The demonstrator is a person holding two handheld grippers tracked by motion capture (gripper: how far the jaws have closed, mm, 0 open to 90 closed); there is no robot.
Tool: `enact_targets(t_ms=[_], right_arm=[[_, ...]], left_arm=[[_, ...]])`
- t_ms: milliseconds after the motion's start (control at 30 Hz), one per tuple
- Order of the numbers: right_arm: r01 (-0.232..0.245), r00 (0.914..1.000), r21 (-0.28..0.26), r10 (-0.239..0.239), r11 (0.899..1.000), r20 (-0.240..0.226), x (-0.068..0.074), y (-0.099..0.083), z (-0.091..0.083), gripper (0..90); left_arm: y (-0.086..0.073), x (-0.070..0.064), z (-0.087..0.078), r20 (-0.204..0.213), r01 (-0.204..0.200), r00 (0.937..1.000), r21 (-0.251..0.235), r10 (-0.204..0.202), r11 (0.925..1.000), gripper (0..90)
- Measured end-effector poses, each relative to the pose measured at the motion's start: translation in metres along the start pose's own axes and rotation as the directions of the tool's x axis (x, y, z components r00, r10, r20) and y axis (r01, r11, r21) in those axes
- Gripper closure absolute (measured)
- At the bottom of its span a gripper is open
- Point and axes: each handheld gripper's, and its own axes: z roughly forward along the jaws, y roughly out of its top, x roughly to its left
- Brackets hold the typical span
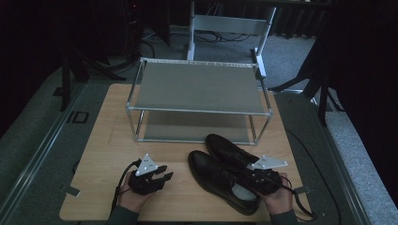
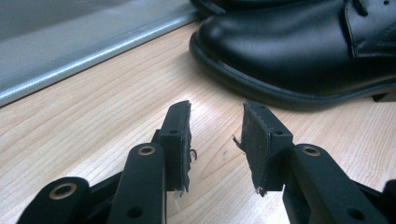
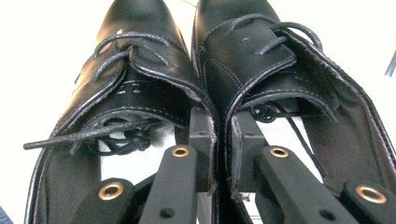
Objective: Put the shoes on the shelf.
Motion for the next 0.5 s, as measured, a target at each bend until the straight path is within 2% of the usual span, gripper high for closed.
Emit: enact_targets(t_ms=[133, 267, 400, 500], right_arm=[[-0.058, 0.9982, -0.020, 0.058, 0.998, 0.016, -0.0056, -0.0059, -0.0032, 81.3], [-0.075, 0.9963, -0.021, 0.076, 0.997, 0.041, -0.0054, -0.0055, -0.0024, 81.3], [-0.042, 0.9972, 0.014, 0.041, 0.999, 0.063, -0.0001, -0.0005, -0.0012, 78.7], [0.012, 0.9970, 0.037, -0.015, 0.999, 0.076, 0.0011, 0.0014, -0.0018, 70.3]], left_arm=[[-0.0003, -0.0004, 0.0002, 0.001, -0.002, 1.0000, 0.002, 0.002, 1.0000, 63.0], [-0.0006, 0.0000, 0.0007, 0.001, 0.002, 1.0000, 0.003, -0.002, 1.0000, 63.0], [-0.0009, 0.0005, 0.0007, 0.002, 0.002, 1.0000, 0.005, -0.002, 1.0000, 63.0], [-0.0011, 0.0005, 0.0006, 0.003, 0.003, 1.0000, 0.003, -0.003, 1.0000, 62.9]])
